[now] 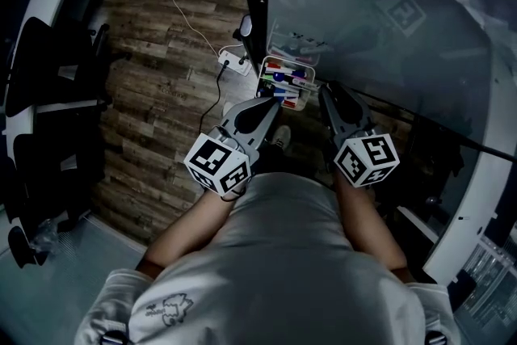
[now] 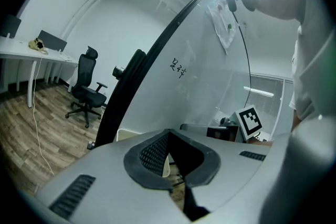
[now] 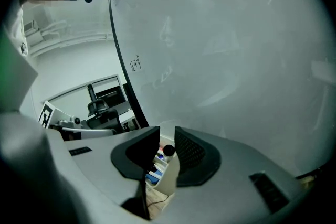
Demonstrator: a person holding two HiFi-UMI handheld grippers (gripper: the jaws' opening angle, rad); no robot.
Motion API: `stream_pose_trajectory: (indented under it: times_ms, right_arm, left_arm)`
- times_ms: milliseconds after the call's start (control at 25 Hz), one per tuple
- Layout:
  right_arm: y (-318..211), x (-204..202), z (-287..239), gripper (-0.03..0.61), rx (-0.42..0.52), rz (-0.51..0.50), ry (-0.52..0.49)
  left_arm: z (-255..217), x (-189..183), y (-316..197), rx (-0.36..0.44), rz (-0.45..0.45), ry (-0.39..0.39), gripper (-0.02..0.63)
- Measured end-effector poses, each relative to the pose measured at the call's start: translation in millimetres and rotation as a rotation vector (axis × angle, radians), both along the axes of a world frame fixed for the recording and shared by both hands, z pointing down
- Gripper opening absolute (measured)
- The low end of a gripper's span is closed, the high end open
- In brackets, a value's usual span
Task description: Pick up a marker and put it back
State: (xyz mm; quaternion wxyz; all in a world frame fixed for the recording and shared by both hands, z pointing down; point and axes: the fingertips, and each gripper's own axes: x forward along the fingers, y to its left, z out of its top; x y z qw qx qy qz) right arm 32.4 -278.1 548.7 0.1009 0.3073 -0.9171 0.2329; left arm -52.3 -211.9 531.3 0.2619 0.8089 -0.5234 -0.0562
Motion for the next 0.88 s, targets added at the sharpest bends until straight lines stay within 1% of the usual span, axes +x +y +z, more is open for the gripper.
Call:
stream_pose_trajectory:
  times_ms: [320,880]
  right_arm:
    - [1.9,5.5,-18.6,0.08,0.048,-0.003,-0.013]
    - [0.6,19.6,-73.8,0.078,0.169,-0.011,-0.08]
  left_arm:
    - [-16.5,5.6,2.4,0.041,0.0,-0.019,0.005]
    - [-67.6,21.1,-4.7,0.16,0.024,-0.087,0.005]
